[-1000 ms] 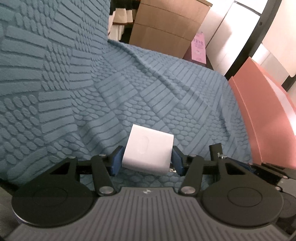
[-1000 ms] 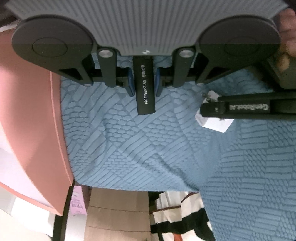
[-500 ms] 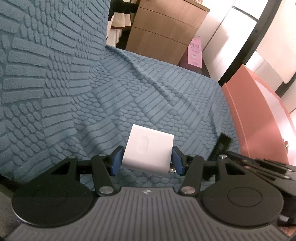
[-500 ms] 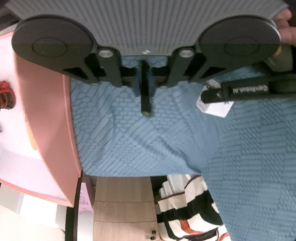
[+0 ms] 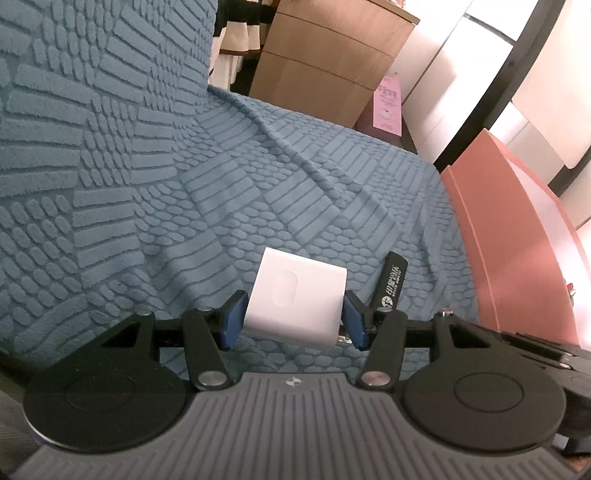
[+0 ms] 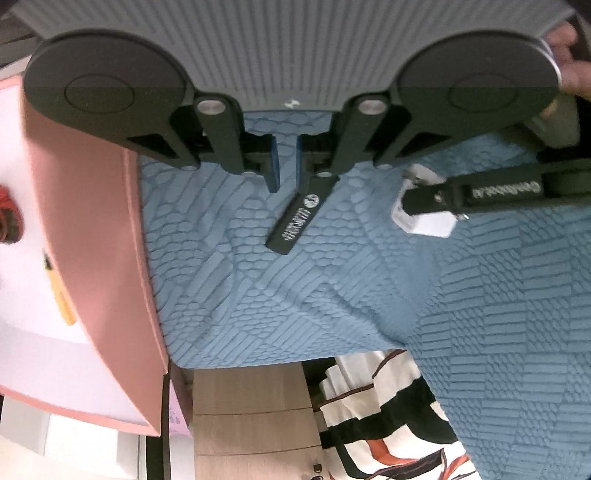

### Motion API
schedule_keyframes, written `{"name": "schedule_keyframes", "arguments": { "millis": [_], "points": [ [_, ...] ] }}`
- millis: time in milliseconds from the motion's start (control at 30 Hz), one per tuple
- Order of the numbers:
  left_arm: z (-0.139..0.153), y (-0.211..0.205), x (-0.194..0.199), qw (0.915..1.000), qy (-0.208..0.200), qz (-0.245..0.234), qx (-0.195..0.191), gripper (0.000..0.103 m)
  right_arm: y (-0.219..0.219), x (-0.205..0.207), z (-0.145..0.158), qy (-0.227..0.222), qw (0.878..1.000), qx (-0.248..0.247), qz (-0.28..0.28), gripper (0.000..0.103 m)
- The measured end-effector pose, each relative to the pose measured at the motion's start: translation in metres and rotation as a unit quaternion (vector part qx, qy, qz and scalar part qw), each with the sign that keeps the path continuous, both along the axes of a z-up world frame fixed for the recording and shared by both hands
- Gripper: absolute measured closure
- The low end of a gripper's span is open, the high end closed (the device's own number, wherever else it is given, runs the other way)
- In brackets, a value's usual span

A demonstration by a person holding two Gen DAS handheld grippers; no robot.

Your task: Organize rigid objects

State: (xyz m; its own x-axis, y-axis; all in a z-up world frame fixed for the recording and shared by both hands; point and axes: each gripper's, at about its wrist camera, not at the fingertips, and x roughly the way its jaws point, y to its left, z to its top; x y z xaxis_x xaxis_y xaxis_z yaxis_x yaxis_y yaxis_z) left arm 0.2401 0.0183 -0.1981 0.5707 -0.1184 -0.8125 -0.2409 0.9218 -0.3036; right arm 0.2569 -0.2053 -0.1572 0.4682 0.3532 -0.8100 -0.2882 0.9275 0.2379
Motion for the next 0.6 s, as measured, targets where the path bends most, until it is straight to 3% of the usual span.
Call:
{"name": "schedule_keyframes", "arguments": {
  "millis": [67,133,167,467,600],
  "points": [
    [-0.002,0.0,0.001,1.0,0.002,0.001,0.001,0.042,0.004,0.003,-0.001,0.004,1.0,0.009,-0.003,0.087],
    [-0.004,0.002,0.002,1.0,0.004,0.005,0.001,0.042,0.008,0.006,-0.004,0.007,1.0,0.013,-0.01,0.069],
    [-0.005,0.003,0.002,1.0,0.004,0.009,0.0,0.042,0.011,0.009,-0.006,0.011,1.0,0.018,-0.014,0.066],
    [-0.006,0.015,0.0,0.9996,0.007,0.029,-0.001,0.042,0.036,0.031,-0.029,0.027,0.999,-0.01,-0.035,0.068],
    [-0.006,0.017,0.0,0.9995,0.006,0.032,-0.003,0.042,0.042,0.033,-0.032,0.007,0.999,-0.024,-0.041,0.068]
  ]
}}
